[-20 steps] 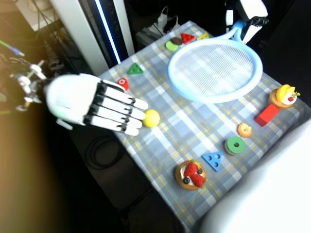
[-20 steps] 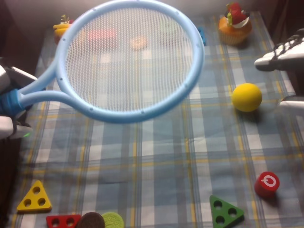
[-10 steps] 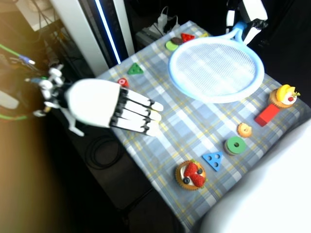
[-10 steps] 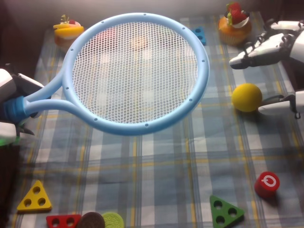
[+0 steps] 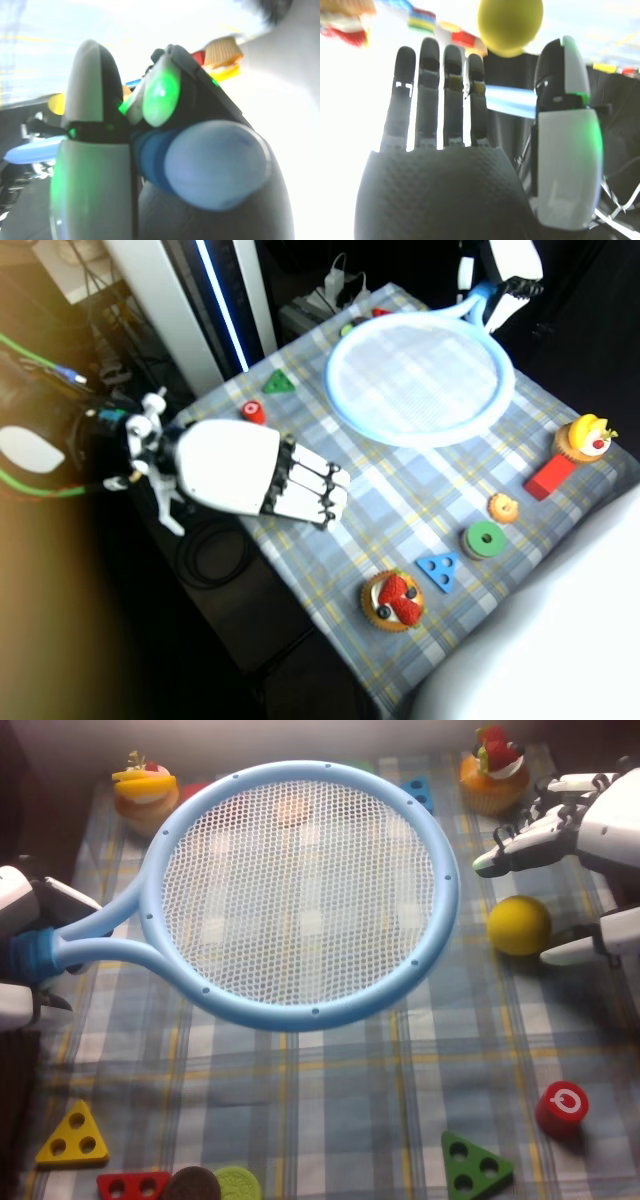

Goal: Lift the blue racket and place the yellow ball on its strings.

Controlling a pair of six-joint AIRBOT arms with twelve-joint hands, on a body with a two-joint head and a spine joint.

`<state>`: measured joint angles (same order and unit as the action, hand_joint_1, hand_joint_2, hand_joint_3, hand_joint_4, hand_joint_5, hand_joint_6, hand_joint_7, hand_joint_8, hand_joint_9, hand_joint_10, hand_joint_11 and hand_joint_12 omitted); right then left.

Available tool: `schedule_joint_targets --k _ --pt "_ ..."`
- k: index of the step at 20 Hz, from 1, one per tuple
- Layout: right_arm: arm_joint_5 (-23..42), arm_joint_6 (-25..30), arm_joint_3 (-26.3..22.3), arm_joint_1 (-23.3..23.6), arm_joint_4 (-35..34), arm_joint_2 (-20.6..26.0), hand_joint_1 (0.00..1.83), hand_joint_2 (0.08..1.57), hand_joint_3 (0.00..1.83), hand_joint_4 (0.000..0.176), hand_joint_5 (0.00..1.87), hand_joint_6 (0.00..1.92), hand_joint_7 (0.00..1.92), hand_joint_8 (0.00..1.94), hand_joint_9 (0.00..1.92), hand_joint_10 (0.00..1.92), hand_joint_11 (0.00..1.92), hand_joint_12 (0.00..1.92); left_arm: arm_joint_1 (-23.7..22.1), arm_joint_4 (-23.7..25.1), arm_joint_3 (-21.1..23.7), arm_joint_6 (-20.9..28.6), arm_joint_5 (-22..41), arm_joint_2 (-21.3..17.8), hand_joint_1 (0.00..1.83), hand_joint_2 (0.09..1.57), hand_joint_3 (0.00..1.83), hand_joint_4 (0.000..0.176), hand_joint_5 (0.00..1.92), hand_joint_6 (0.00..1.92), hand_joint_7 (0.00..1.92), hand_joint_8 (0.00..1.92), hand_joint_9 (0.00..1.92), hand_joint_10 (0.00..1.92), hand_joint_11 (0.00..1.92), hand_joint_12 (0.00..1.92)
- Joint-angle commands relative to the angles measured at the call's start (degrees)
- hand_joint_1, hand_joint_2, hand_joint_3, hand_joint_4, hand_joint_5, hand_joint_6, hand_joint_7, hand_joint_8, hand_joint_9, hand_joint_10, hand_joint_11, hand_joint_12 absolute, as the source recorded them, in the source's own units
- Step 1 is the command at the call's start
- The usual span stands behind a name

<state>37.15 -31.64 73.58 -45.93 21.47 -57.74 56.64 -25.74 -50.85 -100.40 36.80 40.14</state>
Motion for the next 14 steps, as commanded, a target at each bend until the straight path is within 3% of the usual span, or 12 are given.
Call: schedule_joint_targets --k 1,6,7,8,9,10,11,12,14 --pt "5.2 0.3 0.2 0.9 -1.3 -0.4 0.89 0.97 0.0 0.0 0.58 0.0 0.66 0.0 0.65 0.01 0.23 0.93 -0.8 0.6 0.0 0.6 6.2 -0.4 1.77 1.19 0.0 0.176 0.94 1.92 1.24 1.92 1.47 1.92 1.59 1.92" --pt "3.4 0.3 0.9 1.7 0.0 -1.6 0.96 0.95 0.0 0.0 0.65 0.0 0.76 0.01 0.77 0.02 0.41 0.75 -0.8 0.7 0.2 0.6 6.4 -0.4 1.79 1.2 0.0 0.176 0.9 1.92 1.21 1.92 1.46 1.92 1.59 1.92" --pt "3.1 0.3 0.9 1.7 0.1 -1.6 0.94 0.95 0.0 0.0 0.67 0.0 0.84 0.01 0.87 0.03 0.43 0.88 -0.8 0.6 0.2 0.6 6.5 -0.4 1.77 1.19 0.0 0.176 0.92 1.92 1.22 1.92 1.47 1.92 1.59 1.92" --pt "3.0 0.3 1.0 1.7 0.1 -1.6 0.96 0.95 0.0 0.0 0.71 0.0 0.94 0.02 1.01 0.08 0.54 1.1 -0.8 0.5 0.2 0.6 6.5 -0.4 1.81 1.15 0.0 0.176 0.93 1.92 1.22 1.92 1.48 1.92 1.59 1.92" --pt "3.0 0.3 0.9 1.7 0.1 -1.6 1.0 0.96 0.0 0.0 0.73 0.01 0.98 0.03 1.08 0.11 0.64 1.19 -0.8 0.4 0.2 0.6 6.5 -0.4 1.81 1.15 0.0 0.176 0.94 1.92 1.22 1.92 1.48 1.92 1.59 1.92" --pt "3.0 0.3 0.9 1.7 0.1 -1.6 1.04 0.97 0.0 0.0 0.76 0.0 1.09 0.02 1.11 0.28 0.74 1.27 -0.8 0.3 0.2 0.6 6.4 -0.4 1.81 1.15 0.0 0.176 0.95 1.92 1.24 1.92 1.49 1.92 1.6 1.92" --pt "3.0 0.3 0.9 1.7 0.1 -1.6 1.08 0.98 0.0 0.0 0.79 0.0 1.18 0.06 1.02 0.65 0.73 1.4 -0.8 0.2 0.2 0.6 6.4 -0.4 1.82 1.15 0.0 0.176 0.92 1.92 1.22 1.92 1.49 1.92 1.6 1.92" --pt "3.0 0.3 0.9 1.7 0.1 -1.6 1.09 0.99 0.0 0.0 0.81 0.0 1.23 0.09 0.95 0.88 0.68 1.48 -0.8 0.1 0.2 0.6 6.4 -0.4 1.81 1.17 0.0 0.176 0.91 1.92 1.21 1.92 1.49 1.92 1.6 1.92" --pt "3.0 0.3 0.9 1.7 0.1 -1.7 1.05 1.0 0.0 0.0 0.87 0.0 1.26 0.25 0.9 1.12 0.65 1.61 -0.8 -0.2 0.1 0.6 6.4 -0.4 1.81 1.19 0.0 0.176 0.94 1.92 1.21 1.92 1.47 1.92 1.59 1.92"
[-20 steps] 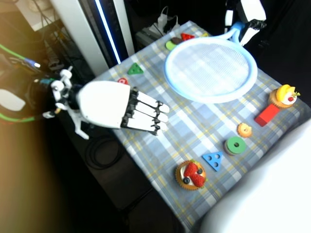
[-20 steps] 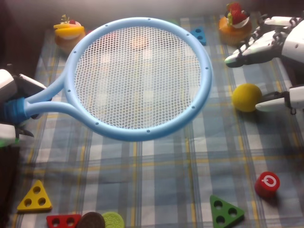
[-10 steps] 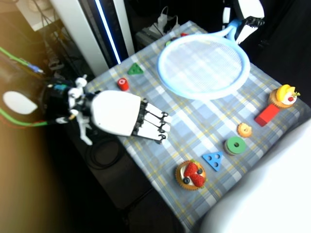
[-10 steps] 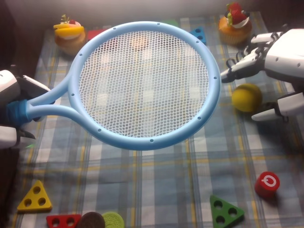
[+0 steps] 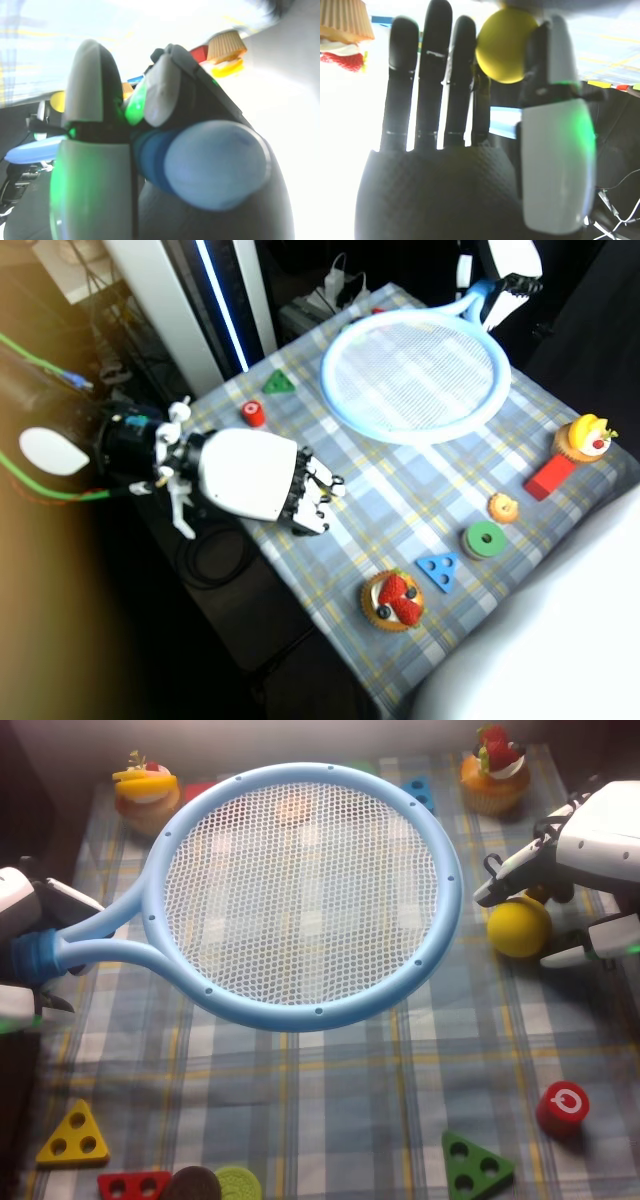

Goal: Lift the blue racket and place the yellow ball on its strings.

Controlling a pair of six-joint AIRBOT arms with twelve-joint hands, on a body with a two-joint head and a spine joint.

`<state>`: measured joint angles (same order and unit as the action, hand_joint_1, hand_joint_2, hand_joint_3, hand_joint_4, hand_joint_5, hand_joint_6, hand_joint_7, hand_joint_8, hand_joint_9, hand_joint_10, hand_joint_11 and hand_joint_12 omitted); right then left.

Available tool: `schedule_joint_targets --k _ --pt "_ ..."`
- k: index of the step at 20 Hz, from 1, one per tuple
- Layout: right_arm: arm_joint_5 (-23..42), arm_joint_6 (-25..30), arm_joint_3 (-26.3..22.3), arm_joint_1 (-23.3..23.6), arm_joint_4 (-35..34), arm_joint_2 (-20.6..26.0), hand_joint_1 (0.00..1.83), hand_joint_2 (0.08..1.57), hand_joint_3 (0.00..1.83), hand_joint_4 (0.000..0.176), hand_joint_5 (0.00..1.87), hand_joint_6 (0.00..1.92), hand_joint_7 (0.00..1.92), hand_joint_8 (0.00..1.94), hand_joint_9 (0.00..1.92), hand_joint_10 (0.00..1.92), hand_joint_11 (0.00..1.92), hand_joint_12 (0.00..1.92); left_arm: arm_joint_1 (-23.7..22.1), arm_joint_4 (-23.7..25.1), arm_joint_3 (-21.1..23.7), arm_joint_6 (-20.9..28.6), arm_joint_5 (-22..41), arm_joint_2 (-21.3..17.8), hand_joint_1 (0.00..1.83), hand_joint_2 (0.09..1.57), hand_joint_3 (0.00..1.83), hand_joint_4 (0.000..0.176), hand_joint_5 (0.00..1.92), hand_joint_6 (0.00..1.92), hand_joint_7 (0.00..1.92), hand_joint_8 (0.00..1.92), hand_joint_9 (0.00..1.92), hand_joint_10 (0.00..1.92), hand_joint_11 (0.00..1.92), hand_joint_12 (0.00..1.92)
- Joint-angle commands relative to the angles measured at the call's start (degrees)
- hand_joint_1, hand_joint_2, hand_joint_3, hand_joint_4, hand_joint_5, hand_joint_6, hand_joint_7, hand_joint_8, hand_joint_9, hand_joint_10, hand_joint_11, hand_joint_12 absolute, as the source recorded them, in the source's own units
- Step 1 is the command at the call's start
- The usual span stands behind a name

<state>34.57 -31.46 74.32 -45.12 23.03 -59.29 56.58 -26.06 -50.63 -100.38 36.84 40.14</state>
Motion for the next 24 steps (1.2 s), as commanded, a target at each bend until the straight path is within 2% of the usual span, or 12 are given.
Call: schedule_joint_targets --k 1,2,5,6,7,8,10,11,13,15,17,24 --pt "5.6 0.1 0.2 0.9 -1.5 -0.3 1.05 1.01 0.0 0.0 0.89 0.0 1.21 0.39 0.91 1.14 0.67 1.63 -0.8 0.0 -0.1 0.6 6.3 -0.4 1.82 1.18 0.0 0.176 0.95 1.92 1.22 1.92 1.47 1.92 1.59 1.92" --pt "5.6 0.1 0.2 0.9 -1.5 -0.4 1.04 1.01 0.0 0.0 0.9 0.0 1.15 0.55 0.9 1.17 0.61 1.64 -0.8 -0.1 -0.1 0.6 6.3 -0.4 1.81 1.18 0.0 0.176 0.95 1.92 1.21 1.92 1.47 1.92 1.59 1.92" --pt "5.6 0.1 0.2 0.9 -1.5 -0.7 1.04 0.99 0.0 0.0 0.99 0.02 1.13 0.75 1.01 1.23 0.82 1.65 -0.8 -0.1 -0.1 0.6 6.0 -0.4 1.83 1.16 0.0 0.176 0.92 1.92 1.22 1.92 1.48 1.92 1.6 1.92" --pt "5.6 0.1 0.2 0.9 -1.6 -0.7 1.08 1.06 0.0 0.0 1.04 0.68 1.16 0.75 1.05 1.23 0.87 1.65 -0.8 -0.1 -0.1 0.6 5.9 -0.4 1.83 1.18 0.0 0.176 0.92 1.92 1.22 1.92 1.48 1.92 1.6 1.92" --pt "6.2 0.4 0.2 1.3 -1.6 -0.5 1.12 1.09 0.0 0.0 1.02 0.88 1.16 0.75 1.05 1.24 0.89 1.65 -0.8 0.1 0.0 0.6 5.7 -0.4 1.83 1.18 0.0 0.176 0.92 1.92 1.23 1.92 1.49 1.92 1.59 1.92" --pt "7.1 0.8 0.1 1.6 -1.6 0.0 1.16 1.08 0.0 0.0 1.04 0.89 1.2 0.7 1.1 1.19 0.94 1.61 -0.8 0.3 0.0 0.6 5.4 -0.4 1.83 1.19 0.0 0.176 0.9 1.92 1.21 1.92 1.47 1.92 1.59 1.92" --pt "9.9 0.9 -0.5 2.0 -3.0 1.6 1.16 1.09 0.0 0.0 1.03 0.92 1.19 0.88 1.2 1.28 1.14 1.58 -0.8 0.8 -0.1 0.6 4.6 -0.5 1.83 1.19 0.0 0.176 0.86 1.92 1.19 1.92 1.45 1.92 1.56 1.92" --pt "11.8 0.9 -1.0 2.2 -3.9 2.7 1.17 1.07 0.0 0.0 1.06 0.88 1.21 0.92 1.24 1.34 1.19 1.68 -0.8 1.0 -0.1 0.6 4.2 -0.5 1.83 1.2 0.0 0.176 0.86 1.92 1.2 1.92 1.45 1.92 1.56 1.92" --pt "15.1 0.9 -1.8 2.8 -5.1 4.2 1.18 1.07 0.0 0.0 1.07 0.84 1.22 0.8 1.23 1.23 1.15 1.61 -0.8 1.0 -0.3 0.6 3.4 -0.5 1.82 1.19 0.0 0.176 0.86 1.92 1.2 1.92 1.45 1.92 1.55 1.92" --pt "17.7 0.9 -2.2 3.5 -5.8 5.0 1.25 1.09 0.01 0.0 0.93 0.99 1.15 0.85 1.03 1.0 0.85 1.41 -0.8 1.3 -0.3 0.6 2.5 -0.4 1.76 1.2 0.0 0.176 0.84 1.92 1.17 1.92 1.4 1.92 1.52 1.92" --pt "19.3 0.9 -2.3 5.3 -5.3 5.0 1.25 1.1 0.0 0.0 0.89 1.06 1.15 0.83 1.08 0.95 0.91 1.36 -0.8 1.7 -0.6 0.6 1.3 -0.3 1.76 1.18 0.0 0.176 0.86 1.92 1.17 1.92 1.4 1.92 1.52 1.92" --pt "18.2 1.1 -2.3 12.7 3.3 1.3 1.26 1.08 0.0 0.0 0.95 0.92 1.16 0.85 1.11 0.76 0.88 1.27 -3.8 4.3 -2.2 0.6 -2.7 2.5 1.82 1.11 0.0 0.174 0.87 1.92 1.07 1.92 1.35 1.92 1.49 1.92"
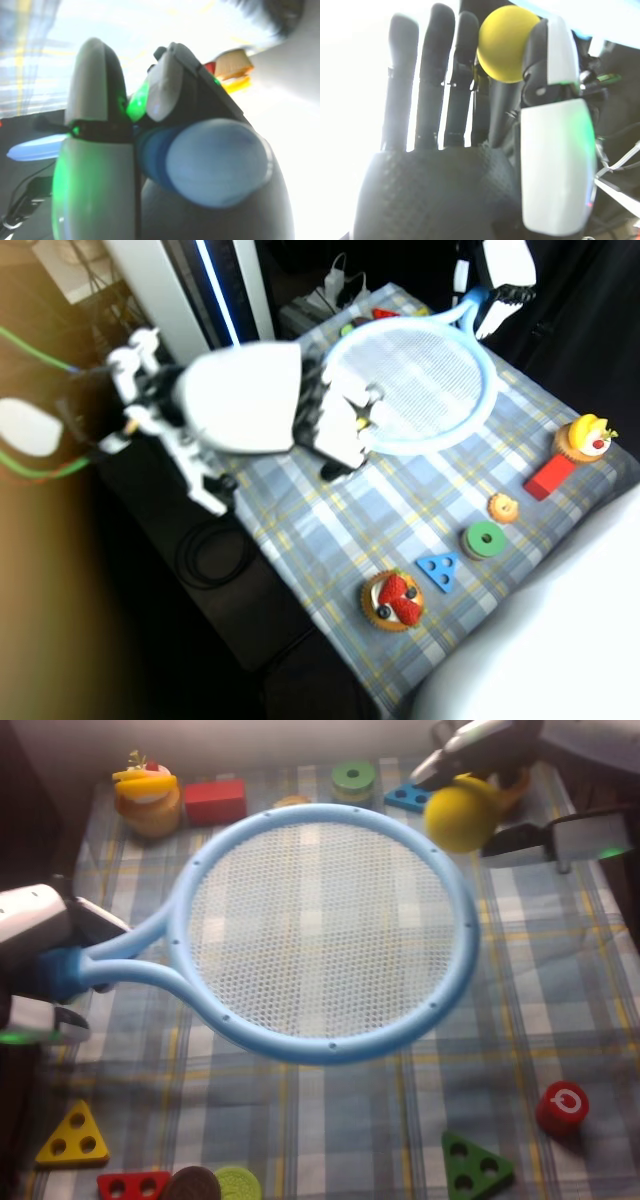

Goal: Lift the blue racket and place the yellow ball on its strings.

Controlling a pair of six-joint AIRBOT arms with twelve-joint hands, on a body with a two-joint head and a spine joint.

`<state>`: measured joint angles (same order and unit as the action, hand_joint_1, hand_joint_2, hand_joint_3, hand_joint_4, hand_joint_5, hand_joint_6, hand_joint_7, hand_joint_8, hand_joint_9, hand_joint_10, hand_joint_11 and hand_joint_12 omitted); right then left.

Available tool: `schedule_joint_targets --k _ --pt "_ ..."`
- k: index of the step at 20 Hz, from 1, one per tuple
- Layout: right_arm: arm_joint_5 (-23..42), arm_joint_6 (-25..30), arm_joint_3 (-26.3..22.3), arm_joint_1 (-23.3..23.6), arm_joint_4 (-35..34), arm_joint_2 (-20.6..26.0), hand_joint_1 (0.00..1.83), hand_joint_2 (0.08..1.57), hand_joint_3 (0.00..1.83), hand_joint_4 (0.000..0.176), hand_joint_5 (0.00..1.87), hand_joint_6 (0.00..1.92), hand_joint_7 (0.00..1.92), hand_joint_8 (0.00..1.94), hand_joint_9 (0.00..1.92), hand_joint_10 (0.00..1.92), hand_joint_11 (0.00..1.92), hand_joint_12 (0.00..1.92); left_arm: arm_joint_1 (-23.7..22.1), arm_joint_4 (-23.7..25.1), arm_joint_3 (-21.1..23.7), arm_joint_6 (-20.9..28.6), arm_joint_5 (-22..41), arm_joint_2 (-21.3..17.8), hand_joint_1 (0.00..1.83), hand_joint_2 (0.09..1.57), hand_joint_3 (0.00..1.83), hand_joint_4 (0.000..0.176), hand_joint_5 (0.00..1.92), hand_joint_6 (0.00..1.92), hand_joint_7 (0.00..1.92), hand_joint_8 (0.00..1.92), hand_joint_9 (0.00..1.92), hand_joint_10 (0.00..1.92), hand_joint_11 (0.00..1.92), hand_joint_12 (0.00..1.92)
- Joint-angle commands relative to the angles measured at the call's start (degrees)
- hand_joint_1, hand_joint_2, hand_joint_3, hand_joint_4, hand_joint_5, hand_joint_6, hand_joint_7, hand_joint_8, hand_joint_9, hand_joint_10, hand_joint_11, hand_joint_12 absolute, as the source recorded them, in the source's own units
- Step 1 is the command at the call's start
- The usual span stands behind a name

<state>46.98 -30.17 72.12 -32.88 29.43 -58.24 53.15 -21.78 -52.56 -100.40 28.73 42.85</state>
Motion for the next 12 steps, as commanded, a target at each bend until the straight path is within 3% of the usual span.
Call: schedule_joint_targets --k 1,2,4,9,11,12 --pt "5.4 0.4 -0.1 1.4 -1.6 -0.3 1.27 1.07 0.0 0.0 0.97 0.85 1.18 0.84 1.14 0.8 0.93 1.32 -0.9 0.3 -0.5 0.6 4.9 0.3 1.82 1.11 0.0 0.176 0.88 1.92 1.07 1.92 1.36 1.92 1.49 1.92" --pt "5.1 1.0 0.0 1.8 -0.4 -0.7 1.27 1.07 0.0 0.0 0.97 0.85 1.18 0.84 1.14 0.8 0.93 1.32 -1.2 0.5 -0.7 0.6 4.7 0.5 1.82 1.11 0.0 0.176 0.88 1.92 1.07 1.92 1.36 1.92 1.49 1.92" --pt "4.3 4.3 0.9 2.6 2.8 -1.8 1.16 1.08 0.0 0.0 1.06 0.85 1.25 0.58 1.18 0.91 1.01 1.38 -1.4 0.7 -0.8 0.6 4.5 0.7 1.81 1.11 0.0 0.175 0.85 1.92 1.03 1.92 1.34 1.92 1.47 1.92" --pt "-0.4 6.3 1.2 4.6 10.6 -3.7 1.17 1.09 0.0 0.0 1.03 0.91 1.25 0.6 1.13 1.02 0.94 1.45 -1.9 1.1 -0.9 0.6 4.6 1.1 1.81 1.1 0.0 0.176 0.81 1.92 1.0 1.92 1.33 1.92 1.48 1.92" --pt "-1.6 6.3 1.3 4.8 12.1 -4.1 1.17 1.07 0.0 0.0 1.07 0.84 1.26 0.55 1.17 0.95 0.99 1.4 -2.2 1.4 -0.9 0.6 4.6 1.2 1.81 1.1 0.0 0.176 0.78 1.92 1.0 1.92 1.32 1.92 1.47 1.92" --pt "-2.0 6.3 1.3 4.8 12.6 -4.2 1.27 1.04 0.0 0.0 1.07 0.71 1.28 0.64 1.18 0.88 1.02 1.35 -2.6 1.7 -0.8 0.6 4.6 1.2 1.8 1.09 0.0 0.176 0.75 1.92 0.98 1.92 1.3 1.92 1.45 1.92"
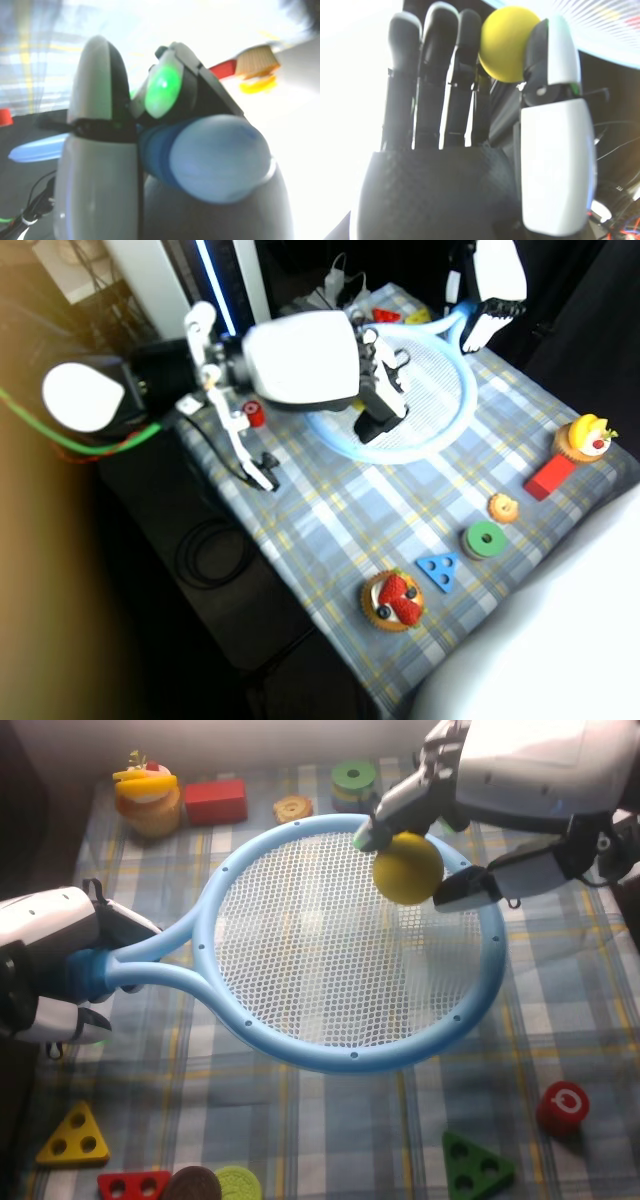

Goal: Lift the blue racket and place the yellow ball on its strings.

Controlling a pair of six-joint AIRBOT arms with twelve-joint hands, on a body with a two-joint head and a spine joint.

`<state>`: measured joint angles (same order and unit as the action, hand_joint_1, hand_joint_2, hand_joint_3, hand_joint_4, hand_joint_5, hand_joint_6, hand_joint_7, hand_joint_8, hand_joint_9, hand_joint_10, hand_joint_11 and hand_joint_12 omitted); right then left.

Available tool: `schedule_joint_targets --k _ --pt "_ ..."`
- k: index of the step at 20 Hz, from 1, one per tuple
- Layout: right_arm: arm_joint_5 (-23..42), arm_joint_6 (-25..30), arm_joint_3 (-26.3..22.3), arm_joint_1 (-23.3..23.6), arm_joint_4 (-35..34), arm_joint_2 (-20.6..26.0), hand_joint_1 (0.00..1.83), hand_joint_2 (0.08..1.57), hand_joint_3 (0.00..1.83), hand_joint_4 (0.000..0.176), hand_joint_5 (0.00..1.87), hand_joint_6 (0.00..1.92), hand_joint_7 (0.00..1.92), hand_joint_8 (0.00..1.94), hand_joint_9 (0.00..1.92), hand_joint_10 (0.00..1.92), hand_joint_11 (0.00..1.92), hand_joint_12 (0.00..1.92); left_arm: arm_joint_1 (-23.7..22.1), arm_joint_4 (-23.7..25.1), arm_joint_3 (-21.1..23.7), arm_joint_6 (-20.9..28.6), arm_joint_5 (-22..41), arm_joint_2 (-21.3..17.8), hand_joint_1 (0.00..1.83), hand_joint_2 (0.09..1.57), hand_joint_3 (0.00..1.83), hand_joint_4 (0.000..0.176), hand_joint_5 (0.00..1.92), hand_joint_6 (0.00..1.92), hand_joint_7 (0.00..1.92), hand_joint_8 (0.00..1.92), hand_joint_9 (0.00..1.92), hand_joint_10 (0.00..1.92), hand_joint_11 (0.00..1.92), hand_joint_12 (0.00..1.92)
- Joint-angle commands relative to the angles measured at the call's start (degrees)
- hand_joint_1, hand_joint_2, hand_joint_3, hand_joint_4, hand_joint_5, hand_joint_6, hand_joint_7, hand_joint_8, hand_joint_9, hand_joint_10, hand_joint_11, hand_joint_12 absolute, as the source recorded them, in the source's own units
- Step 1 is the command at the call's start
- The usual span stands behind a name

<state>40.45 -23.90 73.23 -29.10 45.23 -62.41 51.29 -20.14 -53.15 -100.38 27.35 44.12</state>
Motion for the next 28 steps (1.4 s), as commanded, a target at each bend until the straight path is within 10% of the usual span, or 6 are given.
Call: schedule_joint_targets --k 1,7,10,15,21,28 --pt "4.3 0.0 0.2 1.1 -2.7 -0.1 1.28 1.04 0.0 0.0 1.07 0.69 1.26 0.71 1.18 0.84 1.03 1.33 -1.0 0.4 -0.2 0.6 5.9 0.0 1.8 1.09 0.0 0.176 0.74 1.92 0.98 1.92 1.3 1.92 1.45 1.92" --pt "1.2 0.0 0.7 1.8 0.2 -0.8 1.1 1.09 0.0 0.0 1.02 0.91 1.07 0.21 0.97 0.54 0.71 1.13 -1.6 1.5 0.1 0.6 5.8 0.3 1.79 1.09 0.0 0.176 0.81 1.92 1.08 1.92 1.4 1.92 1.51 1.92" --pt "0.4 0.0 1.1 1.8 0.3 -1.1 0.98 1.02 0.0 0.0 0.92 0.05 0.85 0.01 0.76 0.13 0.43 0.78 -1.7 1.6 0.1 0.6 5.8 0.3 1.77 1.13 0.01 0.176 0.84 1.92 1.09 1.92 1.4 1.92 1.51 1.92" --pt "-0.6 0.0 1.5 1.8 0.6 -1.3 0.86 1.04 0.0 0.0 0.82 0.0 0.69 0.0 0.65 0.01 0.31 0.74 -1.7 1.6 0.0 0.6 5.6 0.4 1.74 1.11 0.0 0.176 0.83 1.92 1.09 1.92 1.38 1.92 1.49 1.92" --pt "-0.8 0.0 1.5 2.0 0.5 -1.2 0.74 1.0 0.0 0.054 0.58 0.0 0.39 0.0 0.37 0.0 0.01 1.01 -1.7 1.7 -0.1 0.6 5.5 0.5 1.78 1.1 0.0 0.176 0.86 1.92 1.1 1.92 1.4 1.92 1.52 1.92" --pt "1.8 0.0 0.6 2.9 -3.5 0.0 0.63 0.94 0.0 0.123 0.17 0.0 0.18 0.0 0.19 0.0 0.0 0.3 -1.7 1.0 -0.4 0.6 5.3 0.5 1.72 1.1 0.0 0.176 0.85 1.92 1.09 1.92 1.37 1.92 1.49 1.92"
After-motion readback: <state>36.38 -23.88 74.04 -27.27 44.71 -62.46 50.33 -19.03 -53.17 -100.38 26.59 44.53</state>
